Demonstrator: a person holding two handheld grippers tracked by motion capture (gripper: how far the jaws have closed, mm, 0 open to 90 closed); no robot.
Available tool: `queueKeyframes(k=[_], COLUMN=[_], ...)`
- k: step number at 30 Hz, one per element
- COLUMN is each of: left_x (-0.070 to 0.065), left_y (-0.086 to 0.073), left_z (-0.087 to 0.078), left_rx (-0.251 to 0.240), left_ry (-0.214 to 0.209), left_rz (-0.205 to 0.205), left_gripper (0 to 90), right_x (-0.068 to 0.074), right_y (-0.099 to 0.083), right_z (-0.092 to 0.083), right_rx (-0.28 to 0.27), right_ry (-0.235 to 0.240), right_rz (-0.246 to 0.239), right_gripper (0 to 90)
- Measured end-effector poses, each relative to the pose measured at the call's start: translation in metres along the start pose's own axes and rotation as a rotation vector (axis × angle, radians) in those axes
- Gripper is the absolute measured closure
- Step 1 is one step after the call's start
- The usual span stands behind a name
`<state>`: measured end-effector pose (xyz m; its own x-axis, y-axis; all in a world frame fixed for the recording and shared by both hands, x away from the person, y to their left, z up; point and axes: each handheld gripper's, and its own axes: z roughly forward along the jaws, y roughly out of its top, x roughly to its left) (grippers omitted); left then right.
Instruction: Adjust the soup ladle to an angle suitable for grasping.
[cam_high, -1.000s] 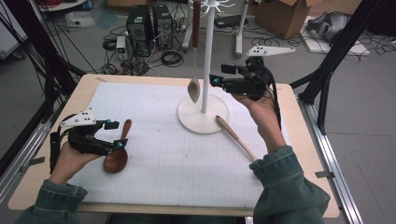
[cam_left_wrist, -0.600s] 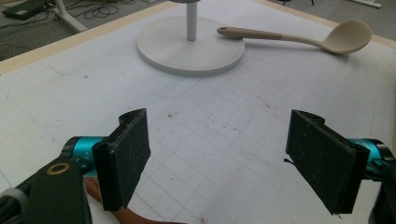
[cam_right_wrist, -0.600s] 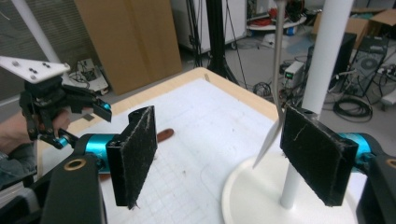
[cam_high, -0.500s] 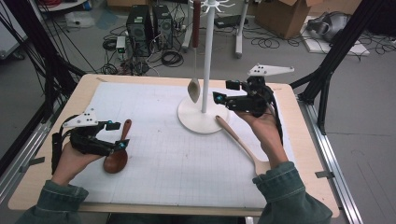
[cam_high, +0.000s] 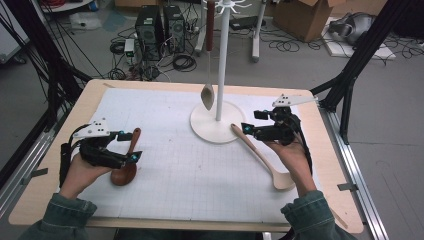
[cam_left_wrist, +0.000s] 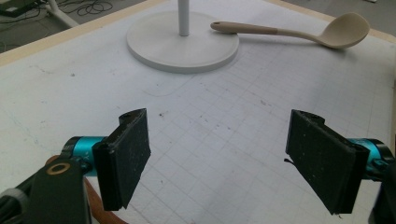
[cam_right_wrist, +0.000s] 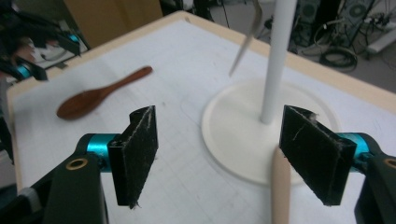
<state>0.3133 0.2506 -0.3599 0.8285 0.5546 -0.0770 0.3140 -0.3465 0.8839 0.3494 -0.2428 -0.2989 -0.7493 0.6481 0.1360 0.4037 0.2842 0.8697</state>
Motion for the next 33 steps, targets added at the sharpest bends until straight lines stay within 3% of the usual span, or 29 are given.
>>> queueKeyframes(k=[21,26,33], left_x=[-0.001,0.0,0.0], left_y=[0.0,0.0,0.0], left_z=[0.002,0.002,0.002], left_rx=[0.007,0.005,0.007], left_ry=[-0.002,-0.004,-0.004], left_rz=[-0.003,-0.001,-0.001], left_gripper=[22.0,22.0,22.0], right_x=[-0.037,-0.045,-0.051], right_y=[-0.069,-0.078,-0.09], right_z=[0.004,0.007,0.011], right_rx=[0.13,0.169,0.184], right_ry=[-0.093,-0.094,-0.108], right_rz=[0.058,0.08,0.078], right_gripper=[35.8,37.3,40.6])
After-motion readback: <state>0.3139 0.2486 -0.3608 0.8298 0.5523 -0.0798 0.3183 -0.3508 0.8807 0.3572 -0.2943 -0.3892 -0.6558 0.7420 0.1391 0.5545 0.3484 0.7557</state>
